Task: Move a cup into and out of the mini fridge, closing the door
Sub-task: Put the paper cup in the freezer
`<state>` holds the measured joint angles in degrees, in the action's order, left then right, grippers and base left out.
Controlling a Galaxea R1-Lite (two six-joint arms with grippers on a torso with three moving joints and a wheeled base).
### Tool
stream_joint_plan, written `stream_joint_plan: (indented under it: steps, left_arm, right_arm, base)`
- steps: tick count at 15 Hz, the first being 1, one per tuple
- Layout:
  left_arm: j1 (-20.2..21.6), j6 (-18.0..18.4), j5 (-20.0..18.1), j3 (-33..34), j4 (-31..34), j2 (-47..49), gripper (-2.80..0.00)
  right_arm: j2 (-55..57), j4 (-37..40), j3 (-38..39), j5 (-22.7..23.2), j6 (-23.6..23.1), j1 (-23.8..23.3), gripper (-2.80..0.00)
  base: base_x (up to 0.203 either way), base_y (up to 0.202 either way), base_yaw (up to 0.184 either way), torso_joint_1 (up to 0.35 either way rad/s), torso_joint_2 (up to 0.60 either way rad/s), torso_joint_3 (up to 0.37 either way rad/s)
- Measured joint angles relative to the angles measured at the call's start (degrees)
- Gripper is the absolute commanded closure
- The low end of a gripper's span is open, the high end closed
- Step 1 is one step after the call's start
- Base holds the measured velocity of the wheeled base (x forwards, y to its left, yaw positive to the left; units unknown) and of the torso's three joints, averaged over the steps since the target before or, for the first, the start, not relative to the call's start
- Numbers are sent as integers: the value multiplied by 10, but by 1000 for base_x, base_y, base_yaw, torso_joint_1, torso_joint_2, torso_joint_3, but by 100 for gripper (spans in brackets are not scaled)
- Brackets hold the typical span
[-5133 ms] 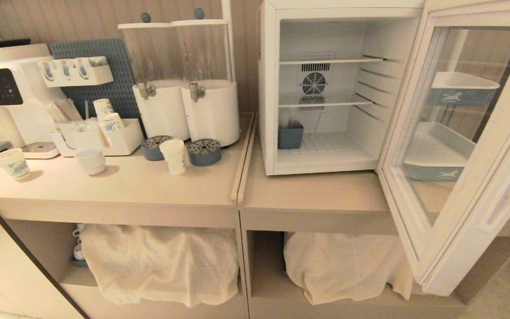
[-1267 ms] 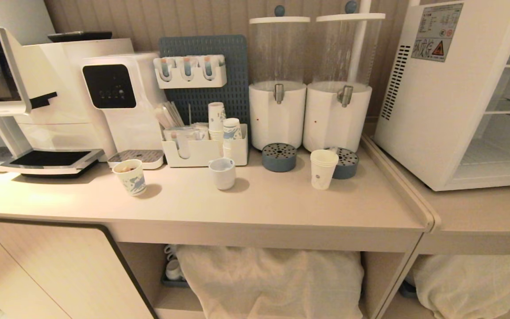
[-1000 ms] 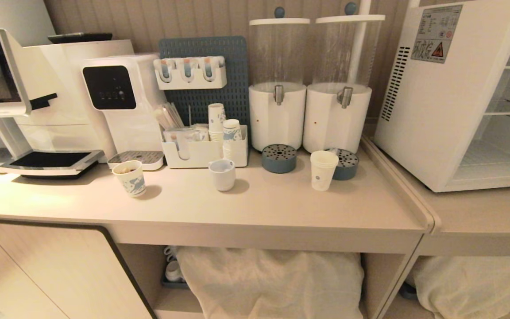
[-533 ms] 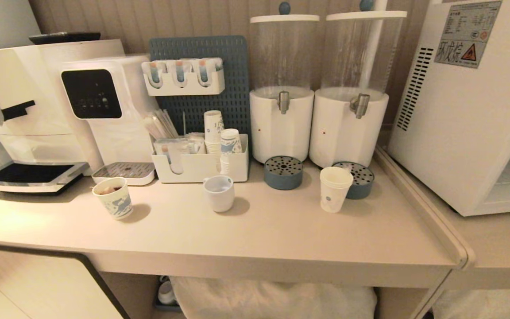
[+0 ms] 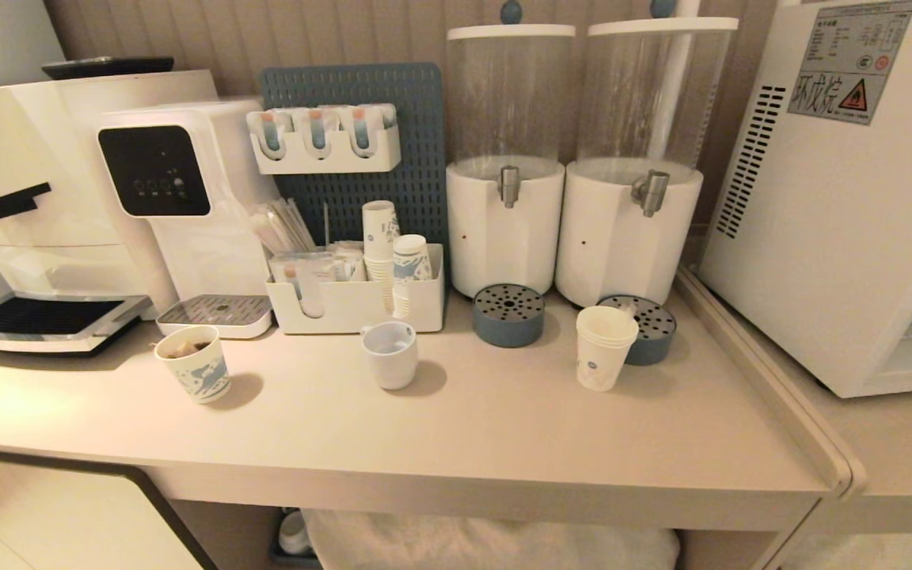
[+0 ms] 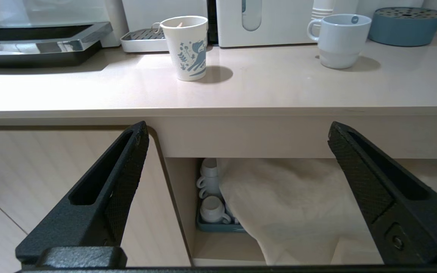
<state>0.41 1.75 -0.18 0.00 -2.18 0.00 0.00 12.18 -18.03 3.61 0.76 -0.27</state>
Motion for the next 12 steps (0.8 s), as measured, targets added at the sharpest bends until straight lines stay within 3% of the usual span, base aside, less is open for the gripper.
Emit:
stream_joint_plan:
  steps: [3, 6, 8, 10, 12]
  left_arm:
    - [0, 1, -1, 0, 0, 0, -280]
    - [0, 1, 0, 0, 0, 0, -280]
    - [0, 1, -1, 0, 0, 0, -280]
    - [0, 0, -2, 0, 0, 0, -280]
    - [0, -4, 1, 0, 0, 0, -280]
  right_arm:
    - [0, 126, -62, 60, -31, 0, 0]
    - [24, 172, -132, 116, -28, 0, 0]
    - [73, 185, -193, 128, -6, 6, 0]
    - [149, 186, -252, 119, 22, 60, 0]
    - [240, 170, -288, 94, 52, 145, 0]
  base:
    - [0, 0, 0, 0, 0, 0]
    - [0, 0, 0, 0, 0, 0]
    - [0, 0, 0, 0, 0, 0]
    - [0, 0, 0, 0, 0, 0]
    - [0, 0, 0, 0, 0, 0]
